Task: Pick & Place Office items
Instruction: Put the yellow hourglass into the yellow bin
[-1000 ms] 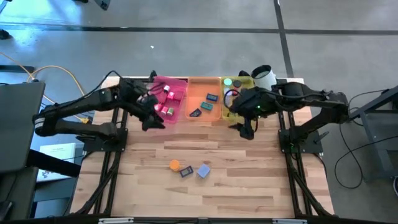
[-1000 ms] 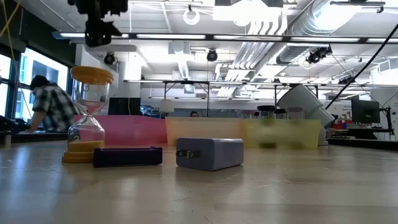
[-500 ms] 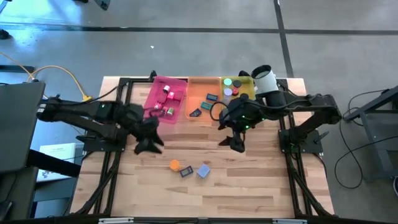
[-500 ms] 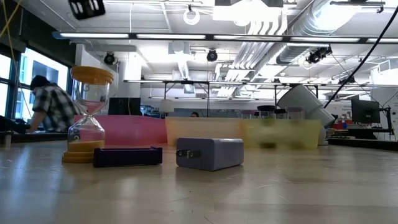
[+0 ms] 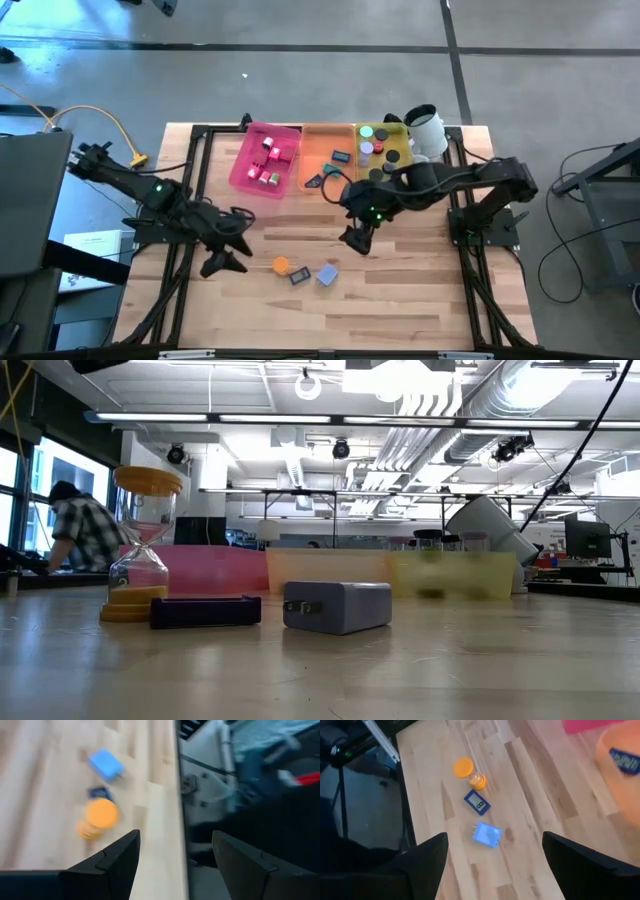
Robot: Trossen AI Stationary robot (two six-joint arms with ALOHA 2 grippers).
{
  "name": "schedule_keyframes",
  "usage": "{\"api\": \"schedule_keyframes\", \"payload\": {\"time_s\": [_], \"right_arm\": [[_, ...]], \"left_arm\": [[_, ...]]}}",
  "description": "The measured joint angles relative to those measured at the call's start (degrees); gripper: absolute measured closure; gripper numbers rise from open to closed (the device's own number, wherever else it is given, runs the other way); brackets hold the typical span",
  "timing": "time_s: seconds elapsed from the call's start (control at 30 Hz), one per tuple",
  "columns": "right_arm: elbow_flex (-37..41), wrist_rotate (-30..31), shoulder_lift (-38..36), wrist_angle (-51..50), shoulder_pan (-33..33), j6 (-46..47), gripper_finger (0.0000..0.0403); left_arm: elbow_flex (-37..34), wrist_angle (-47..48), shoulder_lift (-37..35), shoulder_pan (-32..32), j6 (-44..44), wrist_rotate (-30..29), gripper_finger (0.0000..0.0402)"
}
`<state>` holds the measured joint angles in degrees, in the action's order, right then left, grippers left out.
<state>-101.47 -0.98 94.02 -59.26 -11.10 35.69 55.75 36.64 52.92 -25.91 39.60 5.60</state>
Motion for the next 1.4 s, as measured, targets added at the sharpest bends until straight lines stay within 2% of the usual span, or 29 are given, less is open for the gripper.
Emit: {"api": "schedule_keyframes", "payload": {"time_s": [0.13, 0.23, 0.4, 0.67, 1.0, 1.4], "right_arm": [[0.0, 2.76, 0.15, -0.23, -2.6, 6.25, 0.009], [0.0, 5.49, 0.13, -0.22, -4.91, 10.35, 0.009], [0.0, 11.57, 0.13, -0.18, -9.4, 15.46, 0.009], [-0.02, 20.57, 0.92, -0.01, -15.77, 20.24, 0.009], [-0.04, 22.02, 3.63, 0.59, -16.65, 19.59, 0.009], [-0.04, 21.61, 3.94, 0.54, -15.84, 19.01, 0.009]], "left_arm": [[0.0, 1.98, 2.08, -2.31, -5.67, -9.32, 0.0161], [0.0, 2.93, 4.8, -3.82, -9.91, -14.22, 0.0161], [0.0, 2.61, 10.66, -5.43, -14.51, -14.75, 0.0161], [0.0, 2.54, 18.94, -5.73, -12.14, -16.71, 0.0161], [0.0, -2.55, 23.03, -5.73, -10.79, -19.42, 0.0161], [0.02, -3.09, 27.16, -5.7, -6.13, -24.45, 0.0161]]}}
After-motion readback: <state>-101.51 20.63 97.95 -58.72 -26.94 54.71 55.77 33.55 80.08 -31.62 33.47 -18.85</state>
